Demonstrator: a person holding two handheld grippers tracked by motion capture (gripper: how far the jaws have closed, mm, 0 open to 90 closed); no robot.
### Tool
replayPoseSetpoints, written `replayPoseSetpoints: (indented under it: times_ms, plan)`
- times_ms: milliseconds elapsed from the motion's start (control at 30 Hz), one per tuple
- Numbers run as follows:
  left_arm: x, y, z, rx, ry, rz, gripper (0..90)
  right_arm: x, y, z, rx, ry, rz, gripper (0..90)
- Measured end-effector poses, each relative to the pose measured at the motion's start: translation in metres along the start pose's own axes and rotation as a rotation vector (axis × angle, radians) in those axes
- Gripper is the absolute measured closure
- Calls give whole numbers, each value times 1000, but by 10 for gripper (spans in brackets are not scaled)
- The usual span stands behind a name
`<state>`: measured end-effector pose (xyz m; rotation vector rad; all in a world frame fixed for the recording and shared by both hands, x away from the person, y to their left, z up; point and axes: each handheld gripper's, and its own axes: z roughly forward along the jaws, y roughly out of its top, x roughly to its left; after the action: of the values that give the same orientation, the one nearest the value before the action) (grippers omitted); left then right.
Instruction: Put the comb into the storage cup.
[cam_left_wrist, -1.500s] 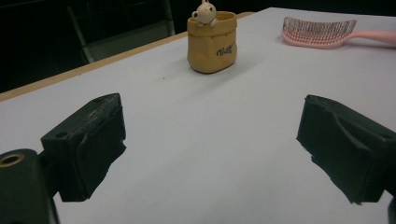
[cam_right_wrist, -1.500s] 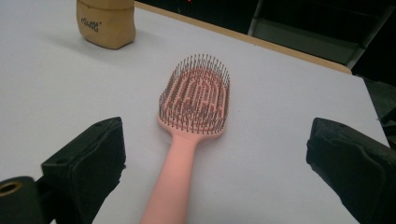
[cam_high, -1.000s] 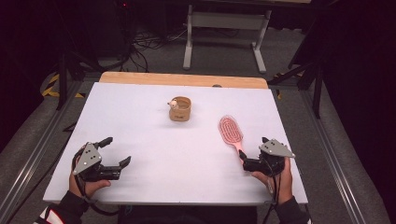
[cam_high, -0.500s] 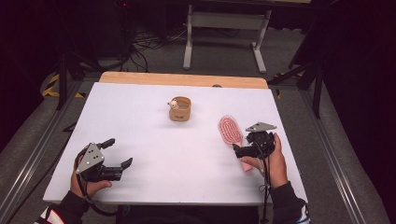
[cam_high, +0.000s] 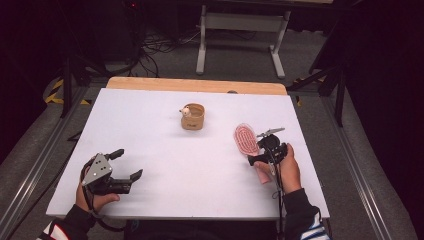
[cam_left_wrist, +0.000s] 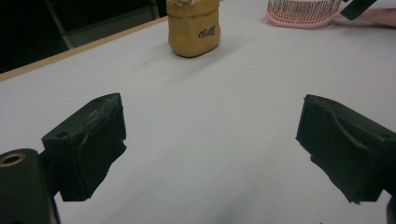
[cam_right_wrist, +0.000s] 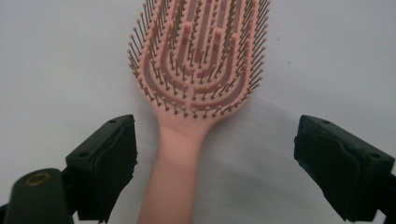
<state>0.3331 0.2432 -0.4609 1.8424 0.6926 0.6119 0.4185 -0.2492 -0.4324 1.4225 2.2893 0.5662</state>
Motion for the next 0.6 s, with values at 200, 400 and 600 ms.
replayPoseSetpoints:
  times_ms: [200, 400, 600]
  plan:
    - [0, 0, 0, 2, -2, -3, 95, -3, -4, 9, 33, 27, 4, 232]
    - [0, 0, 0, 4, -7, -2, 97, -2, -5, 7, 13, 73, -8, 440]
    - [0, 0, 0, 3, -15, -7, 90, -2, -8, 5, -9, 91, -20, 549]
